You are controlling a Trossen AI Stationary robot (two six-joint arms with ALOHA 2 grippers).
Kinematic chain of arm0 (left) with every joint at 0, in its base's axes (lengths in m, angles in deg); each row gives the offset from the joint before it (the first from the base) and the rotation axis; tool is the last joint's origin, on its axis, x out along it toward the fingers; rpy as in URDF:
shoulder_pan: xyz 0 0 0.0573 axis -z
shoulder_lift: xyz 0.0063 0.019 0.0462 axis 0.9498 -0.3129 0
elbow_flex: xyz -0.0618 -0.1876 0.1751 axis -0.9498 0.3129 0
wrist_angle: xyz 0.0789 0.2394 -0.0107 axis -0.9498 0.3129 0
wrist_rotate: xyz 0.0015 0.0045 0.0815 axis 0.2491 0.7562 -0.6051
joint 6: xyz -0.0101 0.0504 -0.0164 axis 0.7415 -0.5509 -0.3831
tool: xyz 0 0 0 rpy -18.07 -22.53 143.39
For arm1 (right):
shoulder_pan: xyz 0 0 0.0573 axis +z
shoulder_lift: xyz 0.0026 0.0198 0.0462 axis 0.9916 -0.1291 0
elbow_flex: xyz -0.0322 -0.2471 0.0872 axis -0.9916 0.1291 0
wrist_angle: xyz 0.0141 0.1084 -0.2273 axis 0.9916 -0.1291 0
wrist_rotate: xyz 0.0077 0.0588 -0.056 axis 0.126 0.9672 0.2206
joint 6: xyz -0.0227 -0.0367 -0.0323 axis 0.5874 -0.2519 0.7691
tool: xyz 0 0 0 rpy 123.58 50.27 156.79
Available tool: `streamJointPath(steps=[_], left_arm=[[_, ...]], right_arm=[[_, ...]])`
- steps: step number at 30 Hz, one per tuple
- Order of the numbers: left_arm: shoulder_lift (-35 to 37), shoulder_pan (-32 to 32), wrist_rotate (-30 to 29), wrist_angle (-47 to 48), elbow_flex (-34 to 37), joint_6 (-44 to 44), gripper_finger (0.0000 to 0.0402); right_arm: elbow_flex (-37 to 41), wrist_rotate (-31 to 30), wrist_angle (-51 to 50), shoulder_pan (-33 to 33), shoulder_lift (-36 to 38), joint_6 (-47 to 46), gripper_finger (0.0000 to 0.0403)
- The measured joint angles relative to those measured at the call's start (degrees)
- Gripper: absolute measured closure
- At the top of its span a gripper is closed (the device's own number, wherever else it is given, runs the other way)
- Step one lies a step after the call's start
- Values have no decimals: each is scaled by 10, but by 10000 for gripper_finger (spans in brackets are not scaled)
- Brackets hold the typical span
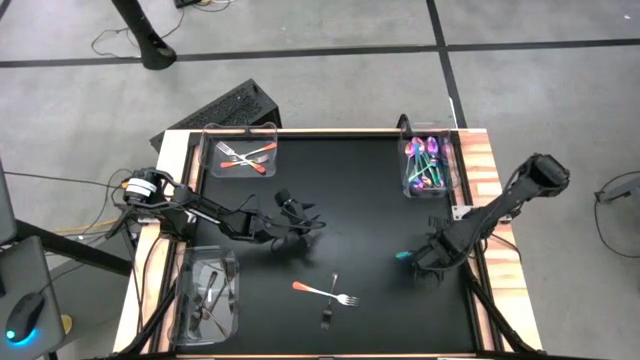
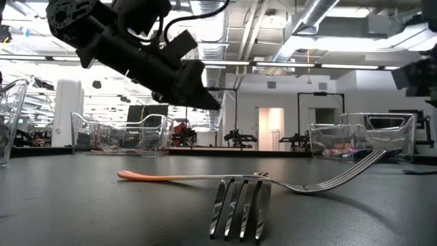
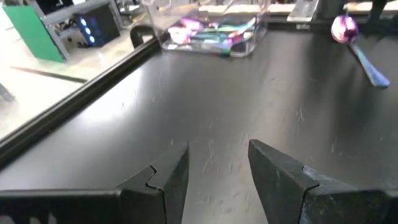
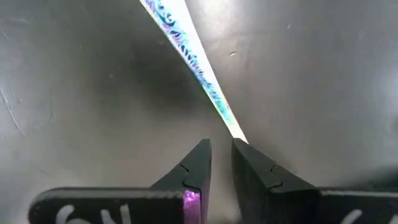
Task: Sort silverware by color (type)
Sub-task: Put the violet spoon into the top right transparent bin
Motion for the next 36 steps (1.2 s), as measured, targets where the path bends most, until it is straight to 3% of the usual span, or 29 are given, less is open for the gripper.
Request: streamJointPath(steps=[8, 19, 28, 36], left_arm=[[0, -10, 3, -13, 0, -11, 246], [0, -10, 3, -6, 0, -10, 246], [0, -17, 3, -5, 0, -14, 246], [-11, -62, 10, -11, 0, -40, 246]], right_arm=[[54, -1, 65, 1, 1, 17, 312], [68, -33, 84, -1, 1, 44, 200], [29, -45, 41, -5, 0, 47, 216], [52, -45, 29, -62, 1, 44, 221]])
